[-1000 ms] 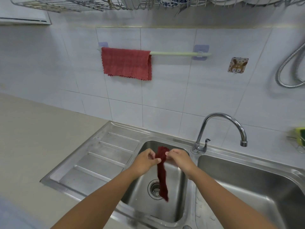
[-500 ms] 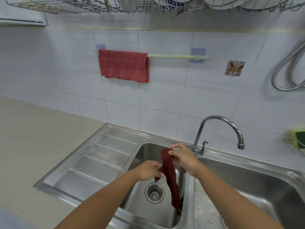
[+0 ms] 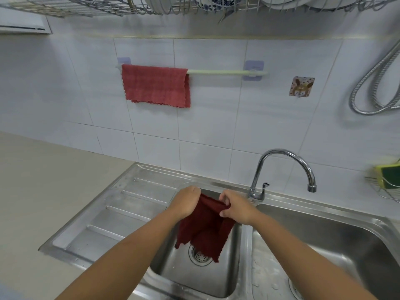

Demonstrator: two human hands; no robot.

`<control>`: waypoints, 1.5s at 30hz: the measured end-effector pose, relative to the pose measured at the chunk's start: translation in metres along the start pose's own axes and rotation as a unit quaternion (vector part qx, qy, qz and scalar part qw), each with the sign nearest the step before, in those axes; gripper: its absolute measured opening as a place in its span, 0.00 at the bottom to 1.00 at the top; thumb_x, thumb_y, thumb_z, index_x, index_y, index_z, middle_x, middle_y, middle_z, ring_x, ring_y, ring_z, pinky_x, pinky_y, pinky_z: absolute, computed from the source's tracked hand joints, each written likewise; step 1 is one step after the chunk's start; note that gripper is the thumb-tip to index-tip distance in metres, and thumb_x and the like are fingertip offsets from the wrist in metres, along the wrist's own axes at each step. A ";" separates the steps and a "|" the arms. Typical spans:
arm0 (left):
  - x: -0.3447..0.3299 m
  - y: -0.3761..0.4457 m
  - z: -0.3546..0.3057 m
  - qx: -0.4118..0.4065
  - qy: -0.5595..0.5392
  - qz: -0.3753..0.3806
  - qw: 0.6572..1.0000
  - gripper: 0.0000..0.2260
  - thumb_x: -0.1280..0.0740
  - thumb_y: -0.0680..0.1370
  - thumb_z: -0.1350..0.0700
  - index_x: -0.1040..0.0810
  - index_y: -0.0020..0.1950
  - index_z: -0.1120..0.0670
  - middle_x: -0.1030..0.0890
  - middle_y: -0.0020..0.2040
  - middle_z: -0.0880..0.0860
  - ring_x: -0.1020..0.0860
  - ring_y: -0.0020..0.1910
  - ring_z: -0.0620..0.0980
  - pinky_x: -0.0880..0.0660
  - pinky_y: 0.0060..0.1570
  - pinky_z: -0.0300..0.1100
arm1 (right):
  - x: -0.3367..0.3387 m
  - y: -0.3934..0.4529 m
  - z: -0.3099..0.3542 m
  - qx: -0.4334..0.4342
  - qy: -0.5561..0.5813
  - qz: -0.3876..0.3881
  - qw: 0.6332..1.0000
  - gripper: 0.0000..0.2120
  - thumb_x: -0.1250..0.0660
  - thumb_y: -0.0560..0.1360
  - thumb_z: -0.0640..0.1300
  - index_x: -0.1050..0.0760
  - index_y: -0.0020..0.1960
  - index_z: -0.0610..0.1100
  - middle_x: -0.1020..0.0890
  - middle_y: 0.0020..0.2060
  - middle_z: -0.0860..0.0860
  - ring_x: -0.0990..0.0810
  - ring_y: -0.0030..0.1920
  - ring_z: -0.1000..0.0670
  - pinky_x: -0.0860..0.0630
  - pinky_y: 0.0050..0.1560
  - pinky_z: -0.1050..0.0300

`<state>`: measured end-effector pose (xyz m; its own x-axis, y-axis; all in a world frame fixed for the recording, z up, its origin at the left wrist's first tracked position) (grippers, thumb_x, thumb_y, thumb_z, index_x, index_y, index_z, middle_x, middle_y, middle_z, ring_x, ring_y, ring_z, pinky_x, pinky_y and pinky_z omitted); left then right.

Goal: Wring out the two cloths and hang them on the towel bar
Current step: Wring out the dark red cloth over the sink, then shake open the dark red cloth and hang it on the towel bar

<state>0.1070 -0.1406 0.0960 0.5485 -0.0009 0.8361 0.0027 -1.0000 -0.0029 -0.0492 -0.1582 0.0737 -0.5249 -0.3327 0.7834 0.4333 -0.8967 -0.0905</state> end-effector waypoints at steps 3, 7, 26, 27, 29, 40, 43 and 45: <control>0.009 -0.002 -0.002 -0.026 0.055 -0.012 0.998 0.11 0.47 0.79 0.57 0.31 0.38 0.55 0.24 0.43 0.56 0.25 0.48 0.58 0.32 0.45 0.48 | 0.001 0.005 0.004 0.028 -0.110 -0.001 0.994 0.20 0.27 0.69 0.40 0.25 0.60 0.44 0.25 0.50 0.50 0.25 0.53 0.48 0.30 0.54 0.55; 0.016 -0.013 0.007 -0.034 0.106 -0.006 0.994 0.17 0.44 0.76 0.41 0.25 0.46 0.53 0.20 0.43 0.51 0.23 0.46 0.54 0.29 0.44 0.46 | 0.006 0.007 -0.005 0.002 -0.160 0.004 0.987 0.17 0.27 0.70 0.43 0.23 0.58 0.46 0.21 0.55 0.48 0.24 0.57 0.47 0.30 0.55 0.56; 0.038 -0.018 0.057 -0.039 0.146 0.071 0.986 0.18 0.33 0.77 0.53 0.33 0.28 0.52 0.30 0.28 0.47 0.29 0.36 0.50 0.35 0.38 0.42 | 0.038 0.001 0.003 -0.035 -0.209 0.091 0.973 0.04 0.29 0.72 0.42 0.17 0.46 0.45 0.21 0.40 0.48 0.24 0.44 0.49 0.29 0.43 0.58; 0.041 -0.018 0.060 -0.035 0.148 0.062 0.987 0.18 0.34 0.77 0.53 0.34 0.28 0.50 0.29 0.29 0.48 0.29 0.36 0.50 0.35 0.39 0.42 | 0.043 0.005 0.006 -0.029 -0.209 0.044 0.976 0.06 0.30 0.73 0.43 0.17 0.49 0.45 0.21 0.41 0.49 0.24 0.45 0.49 0.30 0.44 0.58; 0.047 -0.020 0.064 -0.035 0.152 0.038 0.987 0.15 0.35 0.78 0.53 0.30 0.31 0.50 0.26 0.32 0.49 0.27 0.38 0.51 0.34 0.39 0.43 | 0.044 0.008 0.009 -0.029 -0.175 -0.027 0.984 0.07 0.31 0.73 0.45 0.17 0.50 0.48 0.22 0.40 0.53 0.22 0.45 0.49 0.30 0.44 0.58; 0.094 -0.019 0.104 -0.037 0.118 0.038 0.992 0.09 0.34 0.78 0.53 0.17 0.45 0.56 0.16 0.43 0.54 0.20 0.42 0.52 0.24 0.49 0.49 | 0.024 0.028 0.042 -0.047 -0.083 0.105 0.990 0.03 0.28 0.71 0.41 0.18 0.39 0.45 0.20 0.35 0.50 0.23 0.39 0.49 0.28 0.39 0.59; 0.144 -0.010 0.105 -0.022 0.144 -0.022 0.989 0.09 0.35 0.78 0.54 0.17 0.49 0.57 0.16 0.47 0.57 0.20 0.48 0.55 0.27 0.49 0.46 | 0.046 0.059 0.089 -0.023 -0.147 0.004 0.989 0.04 0.30 0.72 0.41 0.18 0.44 0.41 0.21 0.36 0.48 0.22 0.42 0.47 0.32 0.34 0.61; 0.201 -0.004 0.100 -0.011 0.118 -0.122 0.985 0.11 0.36 0.78 0.56 0.18 0.57 0.55 0.16 0.55 0.57 0.20 0.55 0.58 0.27 0.53 0.46 | 0.071 0.075 0.133 -0.005 -0.102 -0.088 0.991 0.08 0.35 0.74 0.40 0.17 0.47 0.44 0.17 0.41 0.46 0.19 0.45 0.44 0.26 0.40 0.59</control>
<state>0.3011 -0.1361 0.2090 0.3239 0.2414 0.9148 0.0917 -0.9703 0.2236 0.0439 -0.2105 0.2043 -0.4316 -0.1060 0.8958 0.3402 -0.9389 0.0528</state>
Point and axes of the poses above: each hand's wrist, its own y-axis towards the middle knuckle, its own x-axis out of the back of the hand, z = x × y, the point moved 9 cm from there along y, towards the middle knuckle
